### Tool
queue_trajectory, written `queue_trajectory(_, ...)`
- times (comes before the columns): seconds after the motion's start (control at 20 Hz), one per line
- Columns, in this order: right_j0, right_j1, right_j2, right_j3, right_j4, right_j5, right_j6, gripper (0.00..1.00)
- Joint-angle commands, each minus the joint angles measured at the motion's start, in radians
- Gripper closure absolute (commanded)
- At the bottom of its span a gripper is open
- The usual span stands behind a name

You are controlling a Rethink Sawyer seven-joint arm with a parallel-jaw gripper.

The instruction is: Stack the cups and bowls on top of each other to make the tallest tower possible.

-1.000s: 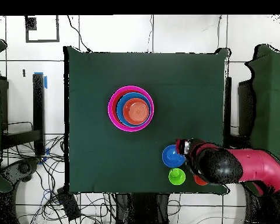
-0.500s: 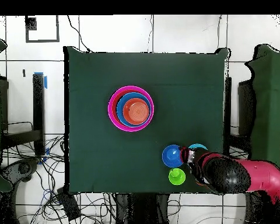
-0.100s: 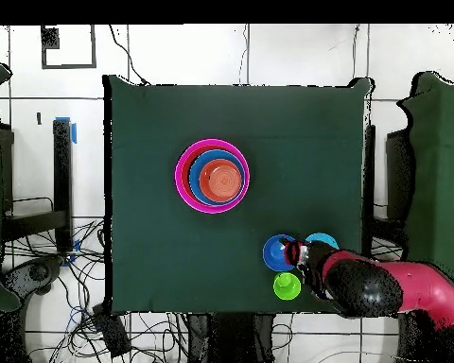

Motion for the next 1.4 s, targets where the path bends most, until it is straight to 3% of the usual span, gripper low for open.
queue_trajectory(0.05,0.061,-0.080,0.054,0.039,-0.116,-0.034,-0.147,0.00)
queue_trajectory(0.15,0.085,-0.133,0.026,0.013,-0.147,0.012,-0.162,0.00)
queue_trajectory(0.35,0.128,-0.160,-0.029,-0.051,-0.229,0.061,-0.177,0.00)
queue_trajectory(0.65,0.177,-0.205,-0.098,-0.076,-0.322,0.080,-0.117,0.00)
queue_trajectory(0.95,0.273,-0.199,-0.216,-0.073,-0.455,-0.053,0.094,0.00)
queue_trajectory(1.15,0.328,-0.166,-0.283,-0.098,-0.521,-0.114,0.150,0.00)
queue_trajectory(1.35,0.359,-0.153,-0.338,-0.106,-0.544,-0.183,0.177,0.00)
queue_trajectory(1.4,0.348,-0.135,-0.340,-0.101,-0.508,-0.174,0.161,0.00)
